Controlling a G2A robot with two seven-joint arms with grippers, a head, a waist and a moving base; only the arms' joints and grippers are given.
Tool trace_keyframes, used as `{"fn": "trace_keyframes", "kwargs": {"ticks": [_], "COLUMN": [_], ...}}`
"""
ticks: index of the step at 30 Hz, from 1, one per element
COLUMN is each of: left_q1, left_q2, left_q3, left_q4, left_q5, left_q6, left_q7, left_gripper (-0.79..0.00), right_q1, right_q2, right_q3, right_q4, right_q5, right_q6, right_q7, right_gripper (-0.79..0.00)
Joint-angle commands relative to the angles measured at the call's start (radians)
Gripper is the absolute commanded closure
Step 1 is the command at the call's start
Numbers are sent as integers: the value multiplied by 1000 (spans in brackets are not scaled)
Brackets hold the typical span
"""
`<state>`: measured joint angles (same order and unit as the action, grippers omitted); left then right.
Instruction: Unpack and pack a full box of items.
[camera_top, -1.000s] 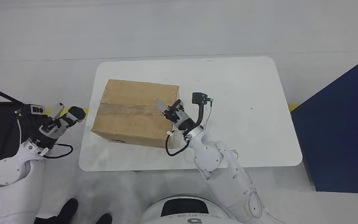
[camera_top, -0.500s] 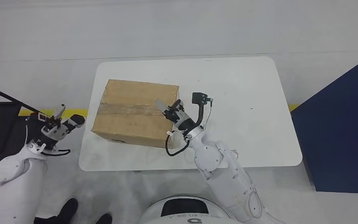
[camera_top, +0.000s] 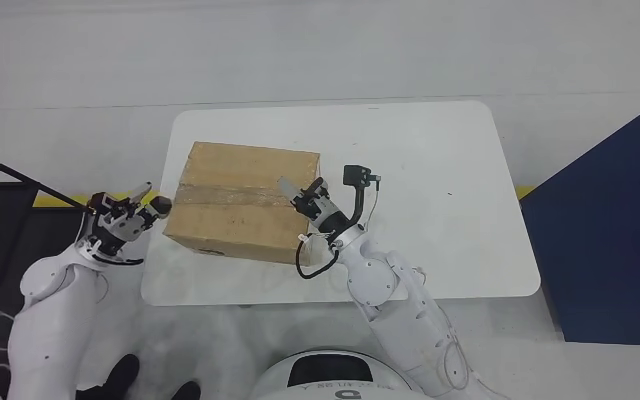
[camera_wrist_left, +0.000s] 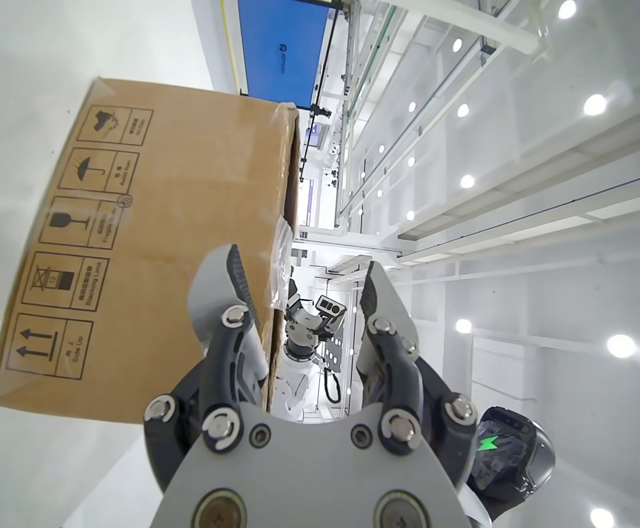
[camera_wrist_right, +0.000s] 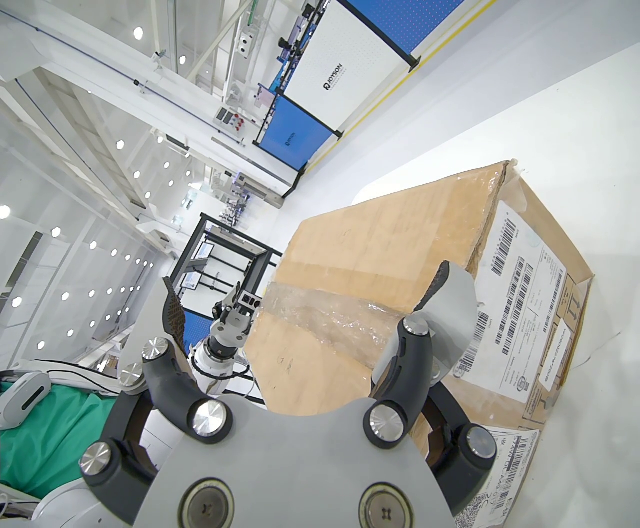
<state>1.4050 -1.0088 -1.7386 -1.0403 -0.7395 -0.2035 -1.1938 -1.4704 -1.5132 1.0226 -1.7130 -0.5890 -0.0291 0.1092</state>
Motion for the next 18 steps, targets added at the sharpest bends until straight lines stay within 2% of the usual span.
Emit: {"fn": "trace_keyframes", "kwargs": {"ticks": [1,2,6,7,8,18], "left_q1": [-7,-8,-16,-15,-14,3], "left_q2": [-1,-1,-2,-3,-3,0], "left_q3": [8,11,21,23,23,-4], "left_q4": [1,0,-13,-17,-20,-58], "left_q5": [7,9,13,13,11,18], "left_q6": [-3,-5,-6,-8,-8,-61], "left_q7": [0,0,10,11,11,63], "left_gripper": [-351,-317,-83,-58,0,0], "right_q1": [0,0,0,0,0,0], "right_q2": [0,0,0,0,0,0], "right_q3": [0,0,0,0,0,0], "right_q4": [0,0,0,0,0,0], "right_q5": [0,0,0,0,0,0], "right_q6": [0,0,0,0,0,0], "right_q7": [0,0,0,0,0,0], "right_gripper": [-785,-785,-785,-785,-785,-785]}}
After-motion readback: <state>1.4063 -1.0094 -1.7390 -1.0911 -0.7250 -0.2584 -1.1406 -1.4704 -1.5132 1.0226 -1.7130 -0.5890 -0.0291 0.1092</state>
